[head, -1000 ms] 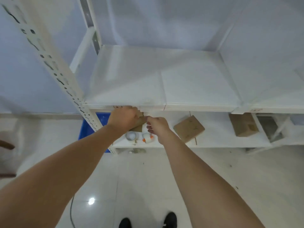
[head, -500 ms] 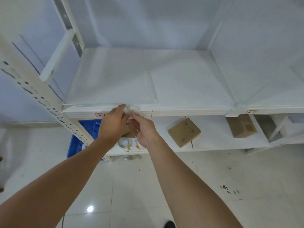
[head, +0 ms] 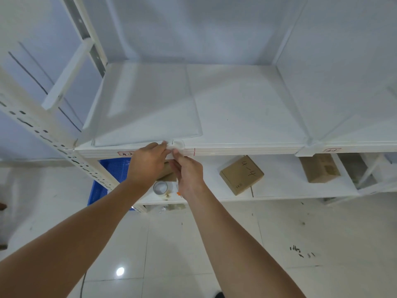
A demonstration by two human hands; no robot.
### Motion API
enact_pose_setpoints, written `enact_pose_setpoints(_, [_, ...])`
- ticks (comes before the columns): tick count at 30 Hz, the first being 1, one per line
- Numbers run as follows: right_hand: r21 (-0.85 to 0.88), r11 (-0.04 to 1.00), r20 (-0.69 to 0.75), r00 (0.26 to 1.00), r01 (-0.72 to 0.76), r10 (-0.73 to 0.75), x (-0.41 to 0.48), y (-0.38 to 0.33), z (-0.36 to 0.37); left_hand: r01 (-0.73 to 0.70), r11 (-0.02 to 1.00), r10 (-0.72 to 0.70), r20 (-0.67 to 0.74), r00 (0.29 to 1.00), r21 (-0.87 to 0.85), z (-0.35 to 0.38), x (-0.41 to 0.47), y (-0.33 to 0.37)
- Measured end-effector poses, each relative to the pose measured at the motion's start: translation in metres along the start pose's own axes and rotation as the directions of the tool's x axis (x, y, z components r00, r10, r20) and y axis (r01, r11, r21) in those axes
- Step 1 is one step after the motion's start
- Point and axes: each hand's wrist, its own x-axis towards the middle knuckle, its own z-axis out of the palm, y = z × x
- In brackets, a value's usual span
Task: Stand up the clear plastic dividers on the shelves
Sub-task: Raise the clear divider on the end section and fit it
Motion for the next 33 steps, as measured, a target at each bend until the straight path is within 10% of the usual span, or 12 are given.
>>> enact_pose_setpoints(22, [-0.059, 0.997, 0.029, 0.999, 0.044, -0.042, 0.002, -0.019, -0.029, -0.103, 0.988, 0.084, 0.161, 0.983, 0.115, 0.015, 0.013, 0.016])
enact_pose_setpoints(25, [-0.313, 0.949, -0.043, 0.998, 0.038, -0.054, -0.001, -0.023, -0.032, -0.142, 0.981, 0.109, 0.232, 0.967, 0.132, 0.016, 0.01, 0.011])
enact_pose_setpoints(27, [-0.699, 0.713, -0.112, 0.975, 0.06, -0.191, -0.006, -0.028, -0.035, -0.047, 0.998, 0.038, 0.214, 0.976, 0.037, 0.008, 0.006, 0.012])
enact_pose_setpoints(29, [-0.964, 0.233, 0.016, 0.901, 0.129, -0.434, -0.015, -0.036, -0.043, 0.274, 0.95, -0.24, 0.213, 0.947, -0.15, -0.006, 0.002, 0.015])
enact_pose_setpoints(33, [-0.839, -0.445, 0.536, 0.624, 0.315, -0.569, -0.029, -0.064, -0.025, 0.817, 0.384, -0.744, 0.38, 0.549, -0.43, -0.033, 0.001, 0.016])
